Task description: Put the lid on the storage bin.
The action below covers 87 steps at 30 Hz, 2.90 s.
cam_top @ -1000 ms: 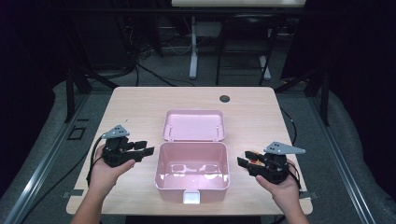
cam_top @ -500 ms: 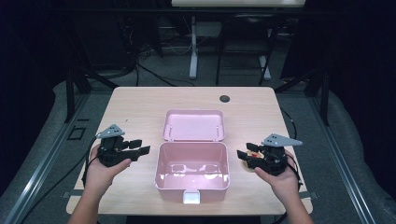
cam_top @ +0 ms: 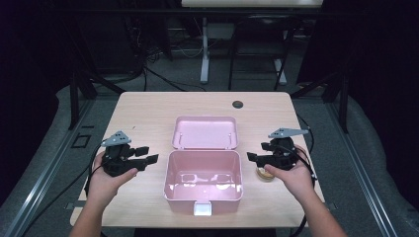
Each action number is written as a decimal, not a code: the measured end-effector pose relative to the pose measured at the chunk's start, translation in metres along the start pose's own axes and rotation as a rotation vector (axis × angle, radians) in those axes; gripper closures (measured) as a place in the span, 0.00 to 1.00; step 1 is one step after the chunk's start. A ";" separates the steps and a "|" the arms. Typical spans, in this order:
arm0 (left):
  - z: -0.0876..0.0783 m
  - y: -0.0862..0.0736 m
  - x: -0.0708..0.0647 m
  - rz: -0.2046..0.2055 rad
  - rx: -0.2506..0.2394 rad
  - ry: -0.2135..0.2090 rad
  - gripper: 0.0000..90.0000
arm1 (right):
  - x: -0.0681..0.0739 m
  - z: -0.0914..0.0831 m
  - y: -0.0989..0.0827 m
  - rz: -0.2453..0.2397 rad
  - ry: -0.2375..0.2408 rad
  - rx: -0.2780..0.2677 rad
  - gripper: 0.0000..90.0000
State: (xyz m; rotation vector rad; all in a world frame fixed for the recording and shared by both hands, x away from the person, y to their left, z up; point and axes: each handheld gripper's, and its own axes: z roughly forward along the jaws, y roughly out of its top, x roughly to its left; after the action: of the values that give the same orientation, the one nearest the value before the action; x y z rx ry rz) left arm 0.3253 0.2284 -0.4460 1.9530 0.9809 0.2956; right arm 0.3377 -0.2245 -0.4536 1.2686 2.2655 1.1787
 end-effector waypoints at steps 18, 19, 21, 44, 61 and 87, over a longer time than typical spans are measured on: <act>-0.007 0.002 0.000 0.040 -0.014 0.036 0.50 | -0.031 0.013 0.021 0.001 -0.098 0.187 0.32; -0.007 0.002 0.000 0.037 -0.015 0.029 0.51 | -0.033 0.014 0.021 0.002 -0.100 0.192 0.32; -0.008 0.003 0.000 0.041 -0.011 0.033 0.51 | -0.037 0.015 0.022 0.006 -0.107 0.212 0.31; 0.003 0.003 -0.008 0.087 0.121 0.002 0.44 | -0.059 0.023 0.026 -0.007 -0.159 0.422 0.23; -0.001 0.005 -0.009 0.069 0.115 -0.010 0.43 | -0.058 0.049 0.010 -0.014 -0.153 0.585 0.15; -0.003 0.005 -0.008 0.050 0.113 -0.013 0.42 | -0.056 0.090 -0.017 -0.005 -0.167 0.726 0.03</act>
State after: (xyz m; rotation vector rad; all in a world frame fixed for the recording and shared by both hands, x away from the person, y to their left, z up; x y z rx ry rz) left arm 0.3214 0.2231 -0.4393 2.0815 0.9596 0.2601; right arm 0.4129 -0.2276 -0.5300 1.5061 2.6493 0.2018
